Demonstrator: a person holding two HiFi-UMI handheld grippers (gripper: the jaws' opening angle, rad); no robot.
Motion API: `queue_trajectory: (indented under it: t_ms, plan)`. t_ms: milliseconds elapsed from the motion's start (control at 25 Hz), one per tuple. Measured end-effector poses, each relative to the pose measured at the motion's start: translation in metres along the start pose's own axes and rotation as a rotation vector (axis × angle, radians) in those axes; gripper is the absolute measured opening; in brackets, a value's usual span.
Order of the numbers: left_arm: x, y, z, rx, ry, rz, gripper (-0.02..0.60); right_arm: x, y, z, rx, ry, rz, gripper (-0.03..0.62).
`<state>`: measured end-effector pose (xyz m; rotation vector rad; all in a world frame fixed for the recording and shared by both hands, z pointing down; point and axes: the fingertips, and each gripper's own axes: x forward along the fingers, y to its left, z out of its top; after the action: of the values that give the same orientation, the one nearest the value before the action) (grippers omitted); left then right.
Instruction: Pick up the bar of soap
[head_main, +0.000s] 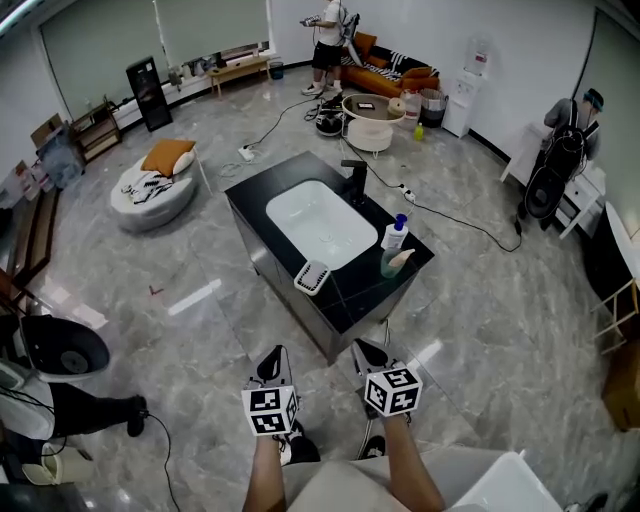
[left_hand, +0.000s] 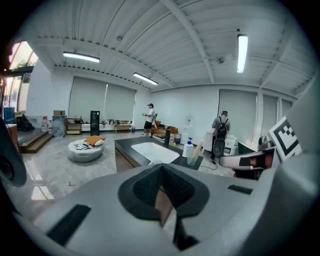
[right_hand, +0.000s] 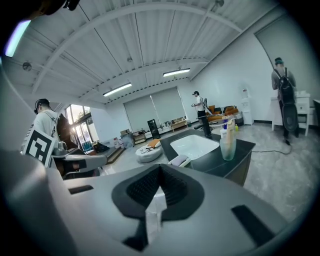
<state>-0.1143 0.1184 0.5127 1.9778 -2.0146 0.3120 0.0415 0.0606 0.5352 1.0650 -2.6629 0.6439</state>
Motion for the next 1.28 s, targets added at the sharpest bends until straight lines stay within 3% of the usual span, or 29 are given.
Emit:
queue_trajectory:
  t_ms: [240,440,560,760,960,1280]
  plan:
    - [-0.001,0.041,0.015,0.027,-0.020,-0.038,0.006,0.023,0.014,0.004,0.063,-0.034,-0.042,0.005]
    - [-0.001,0.073,0.008,-0.064,-0.034,-0.069,0.005,0.026,0.017,-0.016,0.119,-0.042,-0.122,0.005]
    - [0.006,0.080,-0.001,-0.078,-0.013,-0.091,0.006,0.025,0.016,-0.029,0.121,-0.014,-0.161,0.005]
    - [0.018,0.078,-0.003,-0.060,0.001,-0.142,0.006,0.025,0.007,-0.015,0.138,-0.046,-0.202,0.005]
    - [0.032,0.089,-0.003,-0.110,0.002,-0.137,0.006,0.046,0.015,-0.001,0.093,-0.030,-0.179,0.005]
    - [0.065,0.116,0.026,-0.068,-0.010,-0.093,0.006,0.108,0.013,0.031,0.040,-0.007,-0.104,0.005]
